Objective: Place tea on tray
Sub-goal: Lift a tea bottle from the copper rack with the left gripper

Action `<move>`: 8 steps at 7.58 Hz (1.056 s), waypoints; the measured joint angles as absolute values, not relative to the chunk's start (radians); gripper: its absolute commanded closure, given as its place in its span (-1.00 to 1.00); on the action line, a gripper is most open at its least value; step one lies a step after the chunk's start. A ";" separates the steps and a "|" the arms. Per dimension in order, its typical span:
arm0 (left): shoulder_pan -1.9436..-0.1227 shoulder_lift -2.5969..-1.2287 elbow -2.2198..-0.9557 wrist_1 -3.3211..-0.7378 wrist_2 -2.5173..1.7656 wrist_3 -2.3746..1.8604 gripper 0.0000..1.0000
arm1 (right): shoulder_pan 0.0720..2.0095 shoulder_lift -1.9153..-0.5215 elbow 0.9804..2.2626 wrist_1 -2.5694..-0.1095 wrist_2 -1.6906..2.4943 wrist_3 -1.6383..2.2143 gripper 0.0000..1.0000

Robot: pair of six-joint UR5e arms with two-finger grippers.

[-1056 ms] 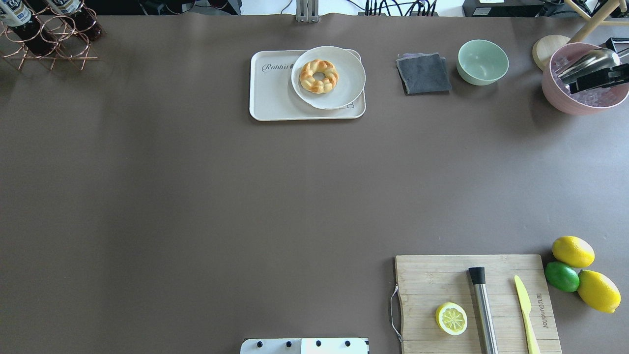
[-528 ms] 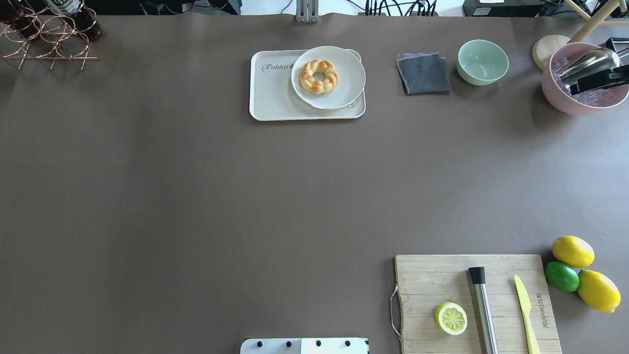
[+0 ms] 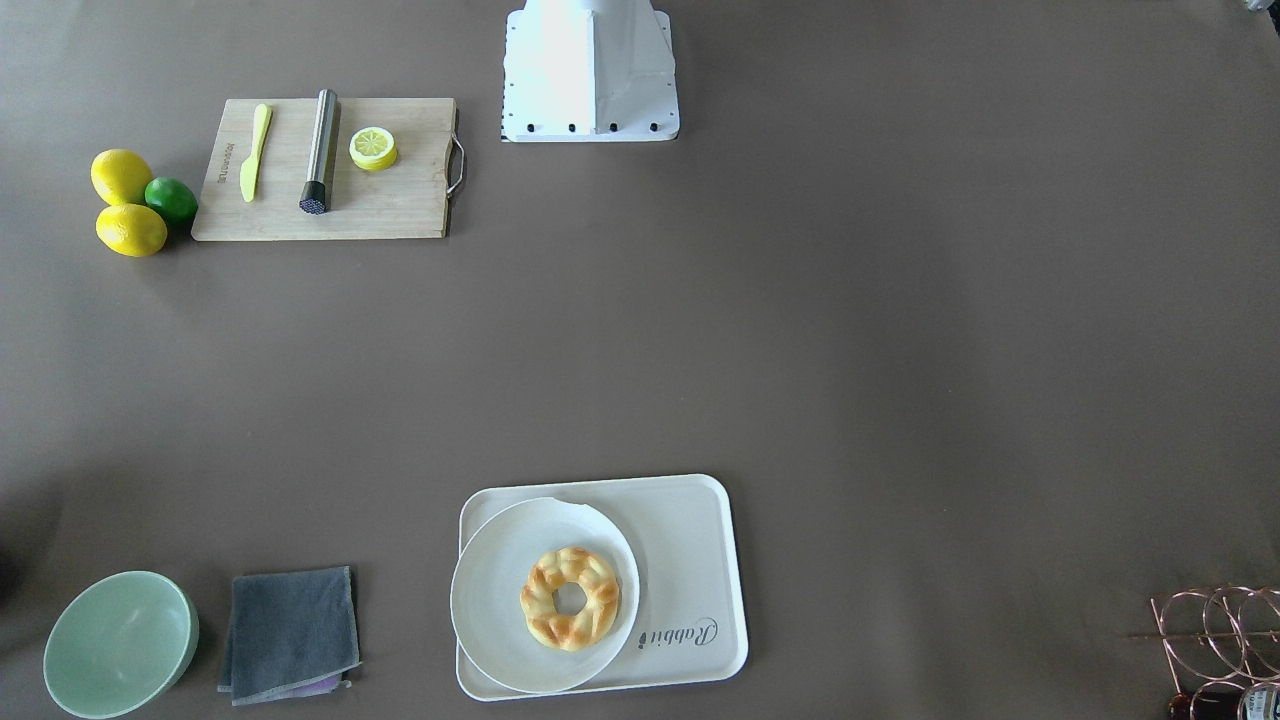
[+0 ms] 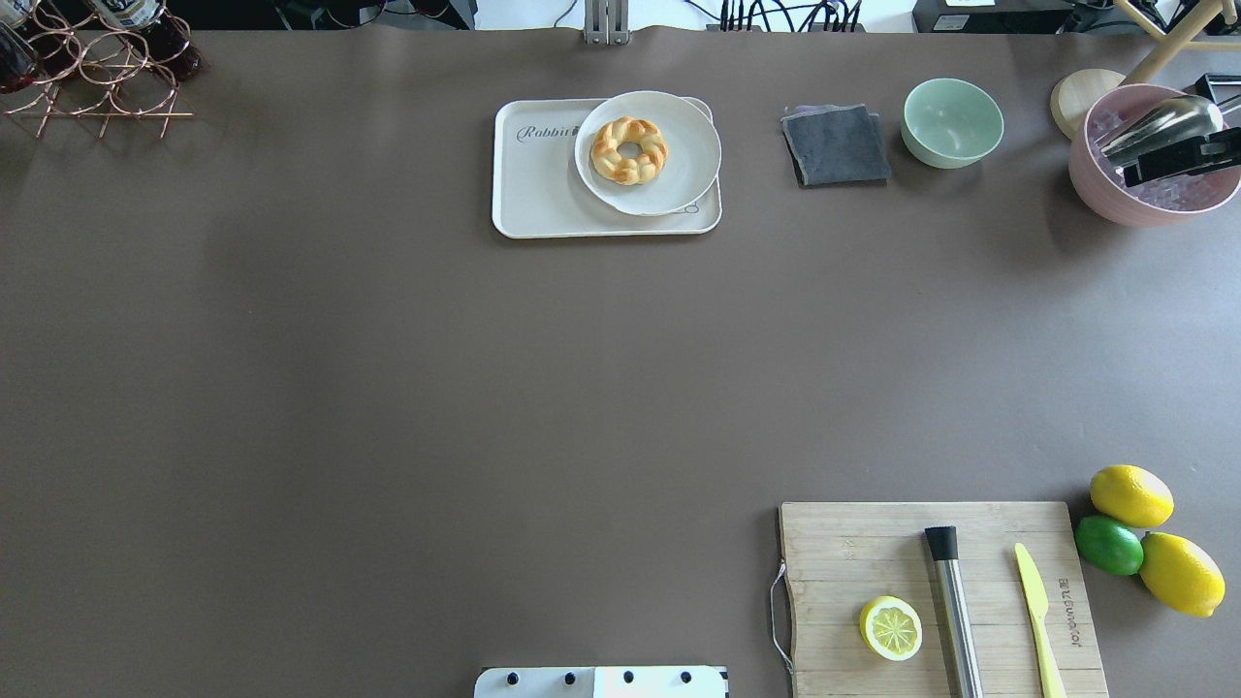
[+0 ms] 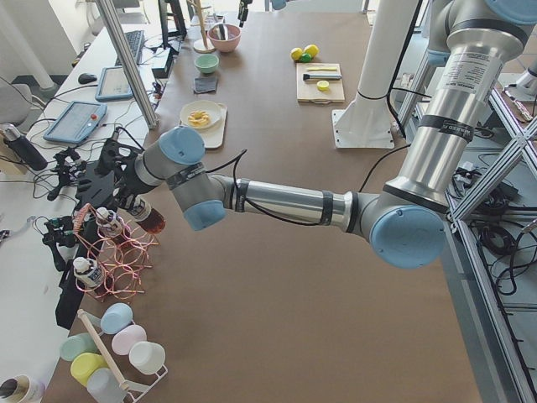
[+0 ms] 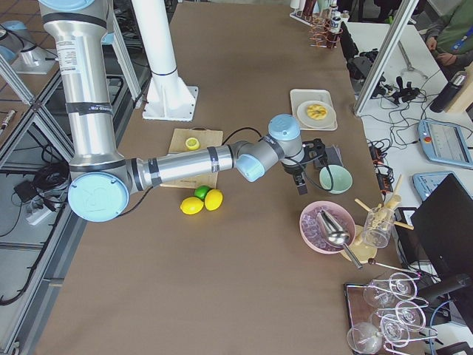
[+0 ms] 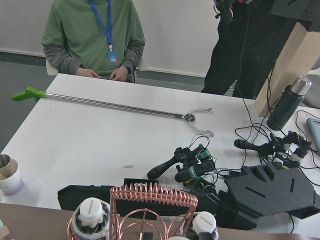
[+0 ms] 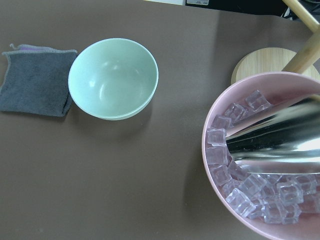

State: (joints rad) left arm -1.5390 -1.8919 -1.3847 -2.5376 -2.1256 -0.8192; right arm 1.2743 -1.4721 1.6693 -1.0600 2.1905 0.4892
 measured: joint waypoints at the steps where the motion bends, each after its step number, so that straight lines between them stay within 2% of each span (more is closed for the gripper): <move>1: -1.485 -1.829 -1.492 -2.537 -2.126 -0.824 1.00 | 1.269 -1.469 1.672 -1.059 2.191 0.489 -1.00; 3: -1.261 -1.788 -1.650 -2.536 -1.975 -0.841 1.00 | 1.238 -1.460 1.687 -1.059 2.191 0.487 -1.00; 4: -1.140 -1.808 -1.691 -2.532 -1.891 -0.846 1.00 | 1.218 -1.443 1.700 -1.059 2.193 0.487 -1.00; 8: -0.826 -2.003 -1.782 -2.359 -1.670 -0.840 1.00 | 1.093 -1.284 1.735 -1.063 2.201 0.488 -0.93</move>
State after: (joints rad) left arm -0.8257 -2.0028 -1.7818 -2.3586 -1.6704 -0.8402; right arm 1.0928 -1.2841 1.7345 -1.0632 2.2007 0.4883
